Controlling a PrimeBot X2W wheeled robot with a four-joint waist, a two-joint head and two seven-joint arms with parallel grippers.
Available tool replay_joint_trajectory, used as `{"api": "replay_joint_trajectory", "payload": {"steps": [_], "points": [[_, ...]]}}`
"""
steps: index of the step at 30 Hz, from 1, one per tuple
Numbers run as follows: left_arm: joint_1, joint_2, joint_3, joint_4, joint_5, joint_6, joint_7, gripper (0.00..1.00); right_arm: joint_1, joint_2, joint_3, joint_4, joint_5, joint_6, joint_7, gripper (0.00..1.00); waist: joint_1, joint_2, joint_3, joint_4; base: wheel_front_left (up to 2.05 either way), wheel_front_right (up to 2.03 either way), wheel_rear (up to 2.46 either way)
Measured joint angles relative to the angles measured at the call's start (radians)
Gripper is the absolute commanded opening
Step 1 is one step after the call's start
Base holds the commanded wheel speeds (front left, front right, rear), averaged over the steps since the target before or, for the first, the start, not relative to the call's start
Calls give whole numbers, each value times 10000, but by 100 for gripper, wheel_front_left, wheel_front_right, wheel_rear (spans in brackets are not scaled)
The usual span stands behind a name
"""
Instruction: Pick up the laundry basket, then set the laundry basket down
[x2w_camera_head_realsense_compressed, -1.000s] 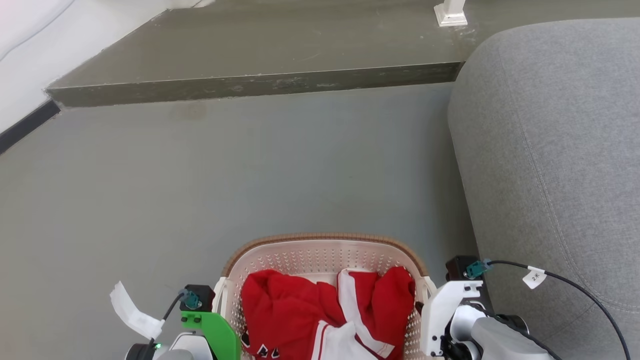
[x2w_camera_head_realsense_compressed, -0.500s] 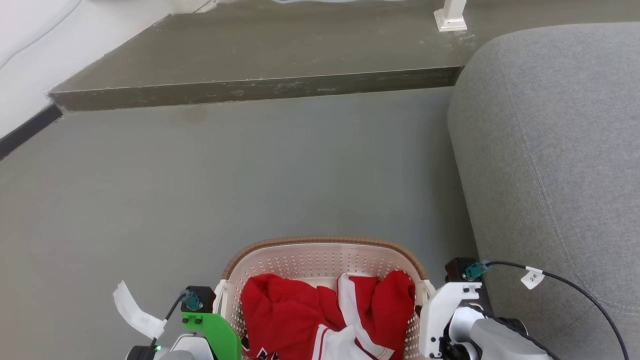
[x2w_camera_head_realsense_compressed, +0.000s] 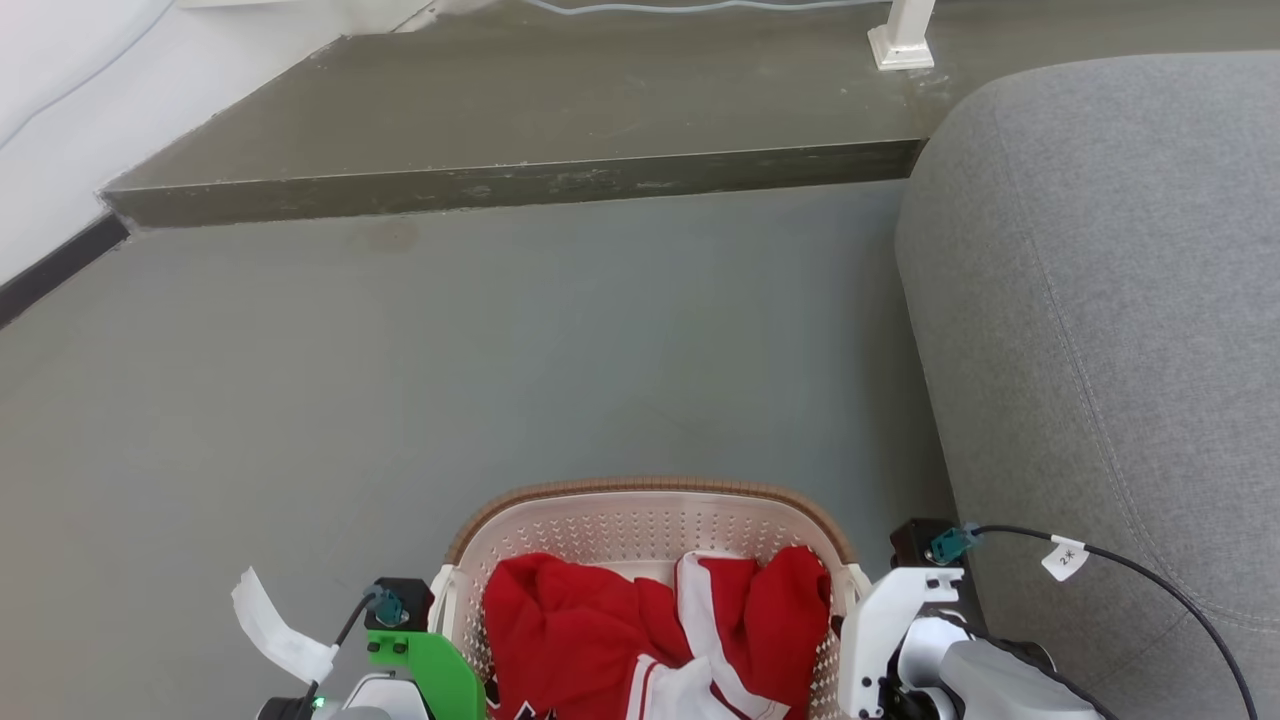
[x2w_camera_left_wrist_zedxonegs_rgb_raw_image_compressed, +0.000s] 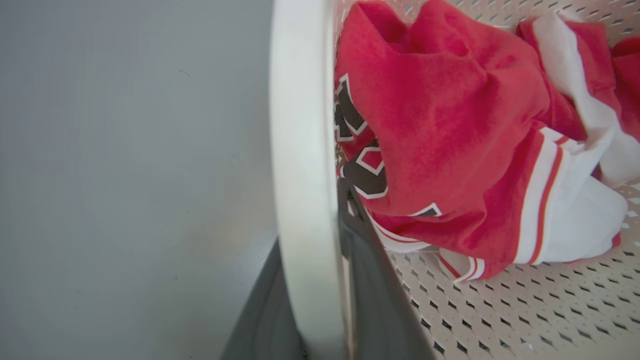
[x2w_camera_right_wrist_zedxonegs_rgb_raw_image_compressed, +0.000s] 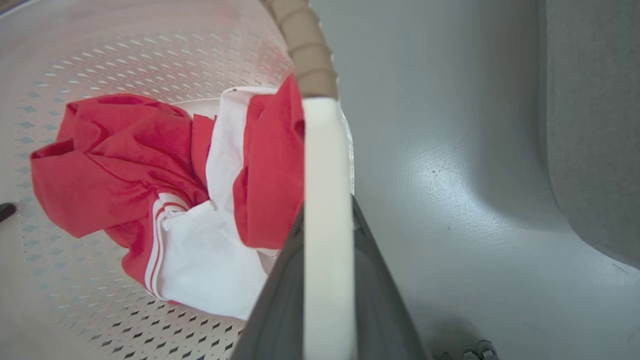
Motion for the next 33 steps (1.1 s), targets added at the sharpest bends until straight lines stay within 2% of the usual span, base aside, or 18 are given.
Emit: {"api": "replay_joint_trajectory", "payload": {"steps": [33], "points": [[145, 36, -360, -174, -366, 242, 0, 0, 31, -35, 568, -29, 541, -176, -171, 0, 0, 0, 126, 18, 0, 0, 0]]}}
